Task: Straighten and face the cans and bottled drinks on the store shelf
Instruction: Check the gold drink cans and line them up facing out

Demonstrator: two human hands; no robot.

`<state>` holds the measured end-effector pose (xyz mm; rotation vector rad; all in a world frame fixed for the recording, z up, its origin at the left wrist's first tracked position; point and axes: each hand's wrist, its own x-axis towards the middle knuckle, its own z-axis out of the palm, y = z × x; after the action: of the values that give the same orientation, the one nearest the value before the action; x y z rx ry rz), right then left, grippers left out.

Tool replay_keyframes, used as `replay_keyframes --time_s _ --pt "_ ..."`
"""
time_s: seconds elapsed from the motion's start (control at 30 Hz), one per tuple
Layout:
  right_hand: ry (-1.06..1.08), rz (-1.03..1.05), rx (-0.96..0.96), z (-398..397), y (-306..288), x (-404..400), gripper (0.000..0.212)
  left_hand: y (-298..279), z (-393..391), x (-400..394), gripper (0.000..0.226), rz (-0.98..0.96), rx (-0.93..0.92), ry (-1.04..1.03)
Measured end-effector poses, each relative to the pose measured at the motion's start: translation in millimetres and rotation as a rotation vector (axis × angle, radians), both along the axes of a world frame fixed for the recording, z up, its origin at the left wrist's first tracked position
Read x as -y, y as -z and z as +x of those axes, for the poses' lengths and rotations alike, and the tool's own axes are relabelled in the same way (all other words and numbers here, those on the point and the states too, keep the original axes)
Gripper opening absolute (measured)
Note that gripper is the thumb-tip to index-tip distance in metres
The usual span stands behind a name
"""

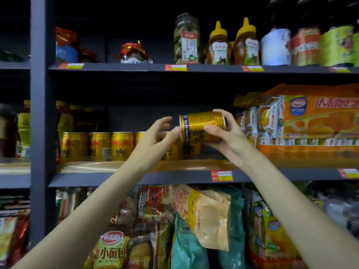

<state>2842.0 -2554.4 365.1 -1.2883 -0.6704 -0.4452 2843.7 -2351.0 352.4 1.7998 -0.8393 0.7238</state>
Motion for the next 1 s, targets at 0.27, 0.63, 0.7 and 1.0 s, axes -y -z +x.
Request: replay_keyframes --time_s 0.27,0.63,0.7,1.0 --pt "0.065 -0.217 0.103 -16.6 7.4 -22.4 0.074 6.6 -11.2 -13.7 0.051 -0.390 -0.606 0.573" --pt "0.057 -0.135 -0.113 -44.4 2.4 -25.1 0.042 4.3 -28.7 -21.4 0.055 -0.155 -0.059 0.328" --pt "-0.020 -0.026 -0.245 -48.1 0.9 -28.3 0.038 4.6 -30.0 -20.6 0.063 0.001 0.203 0.239" --pt "0.139 -0.015 0.034 -51.6 7.5 -31.6 0.054 3.3 -31.3 -18.6 0.058 -0.265 -0.447 0.596"
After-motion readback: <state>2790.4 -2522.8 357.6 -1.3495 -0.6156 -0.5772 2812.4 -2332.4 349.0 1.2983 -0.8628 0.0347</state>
